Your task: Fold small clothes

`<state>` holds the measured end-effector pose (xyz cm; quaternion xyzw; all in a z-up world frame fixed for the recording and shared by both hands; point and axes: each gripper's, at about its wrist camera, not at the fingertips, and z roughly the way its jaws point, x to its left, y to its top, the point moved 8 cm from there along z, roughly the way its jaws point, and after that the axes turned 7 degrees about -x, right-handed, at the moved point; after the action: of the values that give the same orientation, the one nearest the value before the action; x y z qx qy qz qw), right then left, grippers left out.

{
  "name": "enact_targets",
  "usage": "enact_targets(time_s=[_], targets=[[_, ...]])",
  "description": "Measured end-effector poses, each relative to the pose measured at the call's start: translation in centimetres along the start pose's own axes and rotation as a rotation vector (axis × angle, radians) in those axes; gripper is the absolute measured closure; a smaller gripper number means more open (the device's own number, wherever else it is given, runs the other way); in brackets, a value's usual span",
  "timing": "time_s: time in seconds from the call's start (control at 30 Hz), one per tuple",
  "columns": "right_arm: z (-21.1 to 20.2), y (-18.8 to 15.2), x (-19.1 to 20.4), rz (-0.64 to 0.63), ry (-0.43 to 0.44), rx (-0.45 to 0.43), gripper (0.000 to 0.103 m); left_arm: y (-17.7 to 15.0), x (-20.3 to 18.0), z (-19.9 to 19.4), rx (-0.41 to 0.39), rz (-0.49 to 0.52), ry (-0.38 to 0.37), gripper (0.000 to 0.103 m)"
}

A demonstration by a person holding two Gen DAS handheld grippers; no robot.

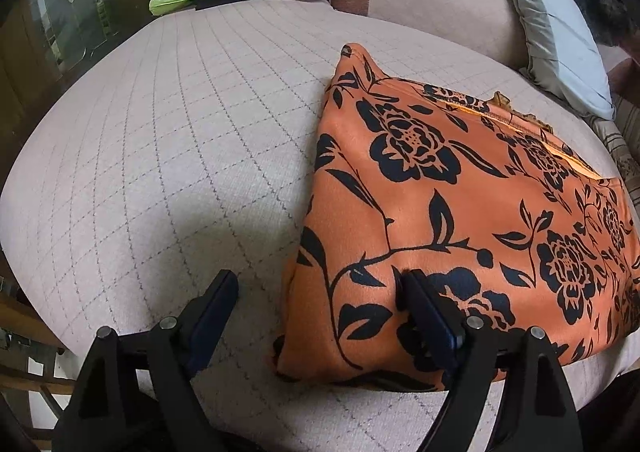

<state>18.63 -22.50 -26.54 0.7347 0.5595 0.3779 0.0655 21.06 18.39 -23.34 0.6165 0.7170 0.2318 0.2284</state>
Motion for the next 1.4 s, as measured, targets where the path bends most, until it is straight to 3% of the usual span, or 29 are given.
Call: enact_targets(time_s=[0.1,0.2,0.3,0.43,0.5,0.7,0.77,0.8,0.83,0.9,1.0,1.07,1.1,1.13,1.17,1.2,1.27,1.4], targets=[[-1.4,0.7,-0.1,0.068,0.016,-0.052,0.020,0.1,0.4,-0.6,0.001,-0.018,-0.014,0.017],[-4.5,2.4,0.7,0.020,0.015,-0.144,0.020,1.4,0.7,-2.6,-0.103,-0.054,-0.027,0.017],[-6.5,3.5,-1.7,0.076,-0.008,-0.192,0.020,2.9,-0.8,-4.8,-0.211,-0.012,-0.058,0.017],[-5.7,2.5,-6.9,0.268,-0.072,-0.109,0.020,3.1,-4.6,-5.2,-0.220,0.084,-0.127,0.017],[-5.0,1.3,-8.1,0.345,-0.048,-0.051,0.020,2.9,-6.6,-5.0,-0.219,0.138,-0.140,0.017],[-2.7,1.1,-6.5,0.347,0.059,0.000,0.020,1.6,-9.9,-2.2,-0.180,0.277,-0.122,0.017],[-2.1,1.0,-6.5,0.350,0.046,0.005,0.022,0.7,-9.6,-0.8,-0.147,0.293,-0.097,0.016],[-2.1,1.2,-6.3,0.330,0.030,0.004,0.050,0.6,-9.2,-0.6,-0.148,0.256,-0.119,0.015],[-2.3,1.0,-6.1,0.329,0.037,0.012,0.092,0.7,-8.8,-0.6,-0.147,0.231,-0.128,0.015],[-3.2,1.3,-6.2,0.308,-0.009,-0.019,0.093,0.9,-8.4,-0.8,-0.143,0.216,-0.125,0.015],[-1.7,-0.3,-8.2,0.375,-0.040,0.076,0.089,0.9,-8.1,-1.0,-0.153,0.215,-0.116,0.015],[-2.2,0.5,-7.8,0.366,-0.031,0.072,0.083,1.1,-8.2,-1.2,-0.161,0.224,-0.114,0.015],[-2.9,1.5,-6.9,0.297,-0.045,0.047,0.072,1.3,-8.5,-1.8,-0.186,0.230,-0.118,0.015],[-3.9,2.6,-5.9,0.229,-0.066,0.008,0.046,1.6,-8.7,-2.3,-0.209,0.230,-0.125,0.015],[-4.6,3.5,-5.5,0.197,-0.085,-0.030,0.030,1.8,-8.9,-2.6,-0.226,0.232,-0.133,0.015],[-5.2,4.3,-5.2,0.177,-0.102,-0.069,0.022,2.0,-9.2,-2.9,-0.243,0.238,-0.142,0.015],[-5.6,6.6,-4.3,0.113,-0.135,-0.143,0.022,2.0,-9.7,-2.7,-0.249,0.252,-0.149,0.015],[-1.6,9.5,-3.9,0.053,-0.136,-0.115,0.022,0.7,-9.4,0.2,-0.140,0.249,-0.127,0.014]])
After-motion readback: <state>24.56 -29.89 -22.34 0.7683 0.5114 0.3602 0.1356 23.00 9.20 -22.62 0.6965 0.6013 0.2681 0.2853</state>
